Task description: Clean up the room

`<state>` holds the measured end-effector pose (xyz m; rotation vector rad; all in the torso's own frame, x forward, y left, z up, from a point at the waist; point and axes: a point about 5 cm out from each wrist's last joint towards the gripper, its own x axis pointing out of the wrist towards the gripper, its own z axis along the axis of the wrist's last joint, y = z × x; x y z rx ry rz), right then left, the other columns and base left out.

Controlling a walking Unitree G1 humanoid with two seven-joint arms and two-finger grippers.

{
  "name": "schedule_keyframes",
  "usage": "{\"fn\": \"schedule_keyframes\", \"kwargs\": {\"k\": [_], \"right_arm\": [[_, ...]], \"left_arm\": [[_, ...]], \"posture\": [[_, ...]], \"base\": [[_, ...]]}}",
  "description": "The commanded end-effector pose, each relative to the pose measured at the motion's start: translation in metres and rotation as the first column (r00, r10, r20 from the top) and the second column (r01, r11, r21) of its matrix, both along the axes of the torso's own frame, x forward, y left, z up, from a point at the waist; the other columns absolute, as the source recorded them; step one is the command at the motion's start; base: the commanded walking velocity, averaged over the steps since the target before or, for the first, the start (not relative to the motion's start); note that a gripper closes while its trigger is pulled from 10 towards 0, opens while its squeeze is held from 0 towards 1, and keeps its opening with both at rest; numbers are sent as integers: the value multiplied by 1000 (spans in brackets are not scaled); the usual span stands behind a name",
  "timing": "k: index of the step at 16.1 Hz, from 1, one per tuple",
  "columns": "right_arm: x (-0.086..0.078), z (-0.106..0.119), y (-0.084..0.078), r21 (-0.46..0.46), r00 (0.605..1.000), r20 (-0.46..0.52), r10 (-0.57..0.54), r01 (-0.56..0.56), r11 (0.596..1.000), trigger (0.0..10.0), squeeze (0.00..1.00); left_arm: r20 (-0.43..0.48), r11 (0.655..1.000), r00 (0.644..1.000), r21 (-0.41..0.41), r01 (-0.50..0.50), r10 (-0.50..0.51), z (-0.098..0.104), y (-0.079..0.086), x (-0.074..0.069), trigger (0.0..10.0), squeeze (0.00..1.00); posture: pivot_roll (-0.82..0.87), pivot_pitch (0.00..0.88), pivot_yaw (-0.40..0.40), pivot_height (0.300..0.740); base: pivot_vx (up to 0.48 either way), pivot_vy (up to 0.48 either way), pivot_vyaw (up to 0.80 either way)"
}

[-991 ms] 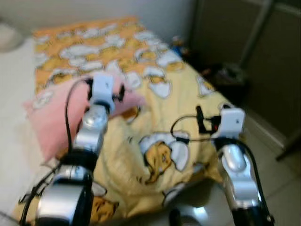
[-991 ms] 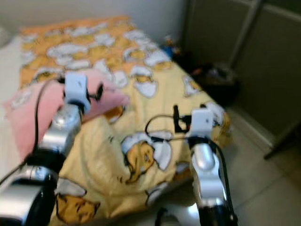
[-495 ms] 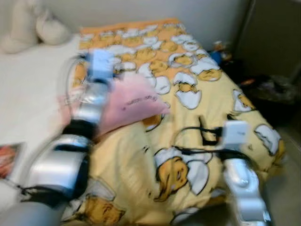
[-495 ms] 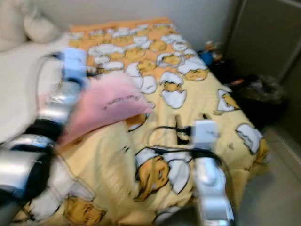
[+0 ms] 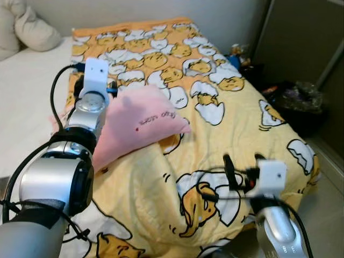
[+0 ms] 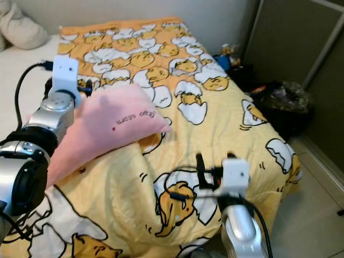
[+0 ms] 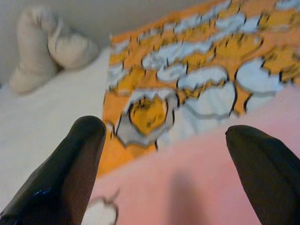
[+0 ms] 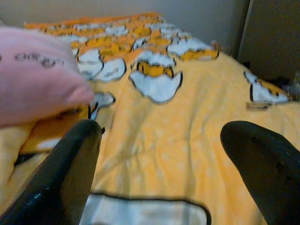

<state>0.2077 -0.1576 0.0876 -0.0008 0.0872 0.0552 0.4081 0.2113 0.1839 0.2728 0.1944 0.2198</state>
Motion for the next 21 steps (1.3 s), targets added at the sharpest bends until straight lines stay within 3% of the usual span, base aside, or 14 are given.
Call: {"fn": "schedule_keyframes", "kwargs": {"k": [1, 6, 11, 12, 14, 16, 18, 21], "right_arm": [[-2, 7, 0, 14, 1000, 14, 5, -5, 1000, 10000, 0], [-28, 4, 6, 28, 998, -55, 0, 2, 1000, 10000, 0], [-26, 4, 7, 40, 998, -69, -3, 6, 999, 10000, 0], [-24, 4, 9, 44, 998, -67, 4, -1, 999, 10000, 0], [-18, 4, 11, 49, 998, -62, 8, -5, 999, 10000, 0], [-6, 4, 16, 66, 1000, -31, 3, -1, 998, 10000, 0], [11, 6, 23, 93, 1000, 6, -3, 3, 996, 10000, 0], [17, 6, 24, 92, 1000, 12, 4, -5, 996, 10000, 0]], "left_arm": [[-15, 1000, 1000, -17, 11, -11, 3, -3, 2, 10000, 0], [-113, 987, 991, -151, 58, -75, -25, -19, -4, 10000, 0], [-296, 963, 948, -267, 40, -122, -68, -25, -21, 10000, 0], [-307, 956, 944, -292, 27, -121, -74, -23, -24, 0, 0], [-327, 956, 936, -291, 30, -129, -80, -19, -28, 0, 0], [-348, 977, 924, -186, 101, -162, -84, -14, -31, 0, 0], [-350, 965, 920, -243, 93, -177, -87, -10, -34, 0, 0], [-347, 950, 916, -296, 98, -203, -92, -12, -37, 0, 0]], "posture": [[-266, 106, 85, 740], [-303, 168, 92, 740], [-287, 157, 98, 740], [-274, 144, 102, 740], [-268, 131, 109, 740], [-235, 89, 153, 740], [-206, 46, 181, 740], [-204, 20, 178, 740]], "base": [[0, 0, 0], [0, 0, 0], [0, 0, 0], [0, 0, 0], [0, 0, 0], [0, 0, 0], [0, 0, 0], [0, 0, 0]]}}
